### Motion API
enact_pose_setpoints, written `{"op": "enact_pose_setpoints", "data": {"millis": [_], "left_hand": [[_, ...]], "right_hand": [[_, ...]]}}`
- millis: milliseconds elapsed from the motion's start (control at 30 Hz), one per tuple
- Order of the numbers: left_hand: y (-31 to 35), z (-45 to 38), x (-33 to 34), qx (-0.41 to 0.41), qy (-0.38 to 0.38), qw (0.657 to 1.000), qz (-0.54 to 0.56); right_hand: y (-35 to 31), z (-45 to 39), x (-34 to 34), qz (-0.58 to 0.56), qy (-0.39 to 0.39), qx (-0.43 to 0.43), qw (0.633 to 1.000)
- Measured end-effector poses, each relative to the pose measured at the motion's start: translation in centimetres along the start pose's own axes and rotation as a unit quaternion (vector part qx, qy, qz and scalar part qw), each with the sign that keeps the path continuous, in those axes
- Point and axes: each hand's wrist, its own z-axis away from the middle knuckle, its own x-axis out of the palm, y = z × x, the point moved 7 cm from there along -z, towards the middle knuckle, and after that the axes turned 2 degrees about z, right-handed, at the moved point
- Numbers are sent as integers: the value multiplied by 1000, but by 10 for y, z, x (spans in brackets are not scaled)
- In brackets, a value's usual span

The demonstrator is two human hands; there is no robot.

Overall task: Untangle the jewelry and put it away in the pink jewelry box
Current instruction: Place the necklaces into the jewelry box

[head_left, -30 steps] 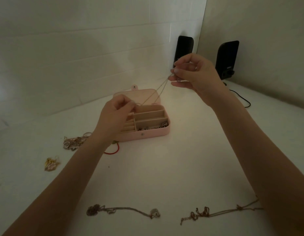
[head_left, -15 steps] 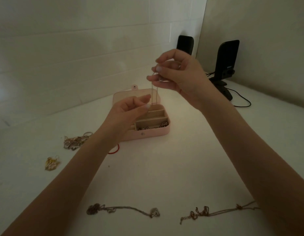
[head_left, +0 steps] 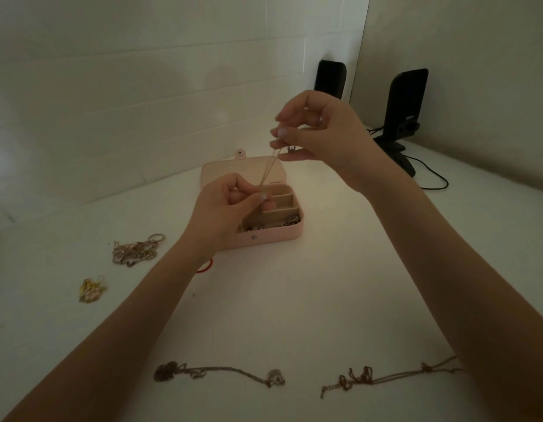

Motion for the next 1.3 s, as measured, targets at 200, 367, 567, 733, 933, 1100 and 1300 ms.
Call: {"op": "enact_pose_setpoints", "data": {"millis": [200, 367, 567, 733, 933, 1100, 1300], "left_hand": [[0, -1, 2, 70, 31, 971, -226], [6, 2, 0, 66, 8, 967, -244], [18, 3, -4, 147, -23, 896, -419], [18, 3, -5, 126, -34, 914, -384], [17, 5, 2, 44, -87, 993, -64], [4, -2, -13, 30, 13, 995, -93], [-2, -2, 5, 102, -24, 956, -273]], "right_hand": [[-3, -1, 6, 115, -29, -26, 993], [1, -1, 13, 173, -57, -33, 983], [12, 0, 24, 233, -103, -19, 967], [22, 1, 30, 255, -124, 8, 959], [23, 2, 36, 214, -122, 9, 969], [23, 0, 28, 256, -131, -1, 958], [54, 1, 32, 363, -174, 56, 914]]}}
